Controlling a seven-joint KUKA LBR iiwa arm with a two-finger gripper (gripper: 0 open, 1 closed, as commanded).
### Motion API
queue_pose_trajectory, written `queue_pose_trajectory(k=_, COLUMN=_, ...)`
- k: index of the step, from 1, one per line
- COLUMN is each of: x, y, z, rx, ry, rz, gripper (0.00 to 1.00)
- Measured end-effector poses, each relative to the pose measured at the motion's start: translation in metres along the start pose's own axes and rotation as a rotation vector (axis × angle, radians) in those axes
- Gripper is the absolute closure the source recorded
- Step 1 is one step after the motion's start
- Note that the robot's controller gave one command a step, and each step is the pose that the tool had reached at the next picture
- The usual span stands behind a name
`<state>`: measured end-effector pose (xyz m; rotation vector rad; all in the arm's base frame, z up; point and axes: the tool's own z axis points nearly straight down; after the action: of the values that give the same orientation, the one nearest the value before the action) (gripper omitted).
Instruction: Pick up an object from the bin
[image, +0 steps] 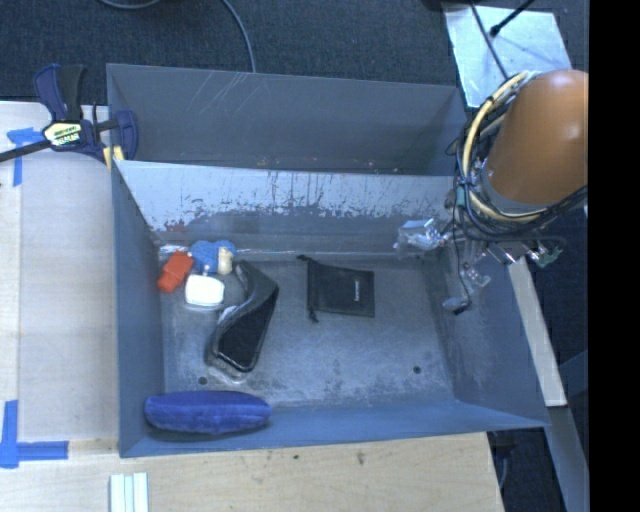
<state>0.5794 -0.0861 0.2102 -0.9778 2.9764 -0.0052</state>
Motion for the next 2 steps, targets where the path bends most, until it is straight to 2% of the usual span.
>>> queue_pose_trajectory(k=1, x=-0.0727, y=0.1006, z=0.1442, rx=-0.011, ry=0.007, rz=-0.054, gripper=0.0)
queue_pose_trajectory(k=2, x=-0.072, y=0.0953, z=0.1391, rx=-0.004, ry=0.002, rz=-0.046, gripper=1.0)
